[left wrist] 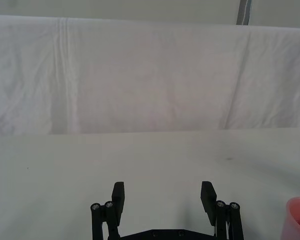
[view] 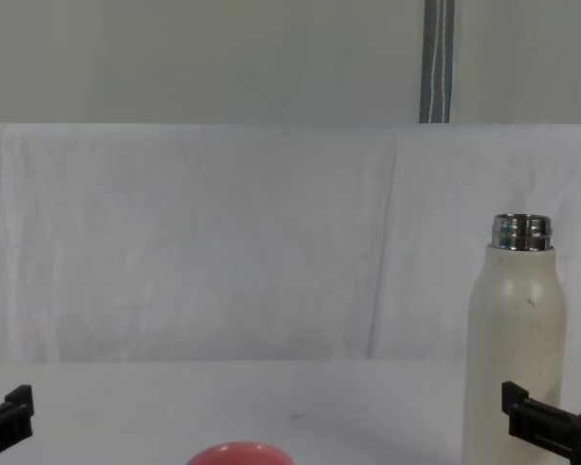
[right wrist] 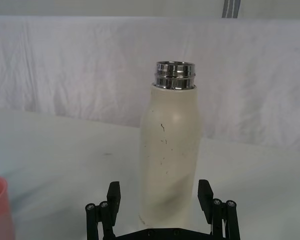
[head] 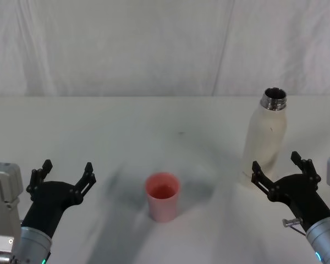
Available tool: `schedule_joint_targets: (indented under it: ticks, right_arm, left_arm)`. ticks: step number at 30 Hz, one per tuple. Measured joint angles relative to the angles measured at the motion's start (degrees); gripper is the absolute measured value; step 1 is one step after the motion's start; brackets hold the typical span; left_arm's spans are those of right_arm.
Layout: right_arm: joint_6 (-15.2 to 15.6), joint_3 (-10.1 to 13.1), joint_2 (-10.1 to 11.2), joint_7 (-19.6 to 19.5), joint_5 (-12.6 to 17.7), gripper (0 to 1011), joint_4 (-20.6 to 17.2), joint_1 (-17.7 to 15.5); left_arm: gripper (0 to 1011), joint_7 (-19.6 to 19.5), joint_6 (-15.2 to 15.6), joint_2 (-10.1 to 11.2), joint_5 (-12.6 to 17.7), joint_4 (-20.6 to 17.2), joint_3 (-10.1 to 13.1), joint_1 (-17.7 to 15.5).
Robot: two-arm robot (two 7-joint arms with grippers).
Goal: Grasp the thermos with one hand and pour water into the cup lid.
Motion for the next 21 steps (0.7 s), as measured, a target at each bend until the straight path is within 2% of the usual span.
schedule_joint_targets:
  ticks: [11, 21]
  right_arm:
    - [0.49, 1.26, 0.10, 1.33, 0.24, 1000, 3.04, 3.01]
    - [0.66, 1.35, 0.07, 1.98, 0.32, 1000, 4.47, 4.40]
  left_arm:
    - [1001, 0.00, 0.00, 0.01, 0.00, 0.00, 0.00, 0.00]
    - [1001, 0.00, 0.00, 0.01, 0.00, 0.00, 0.00, 0.00]
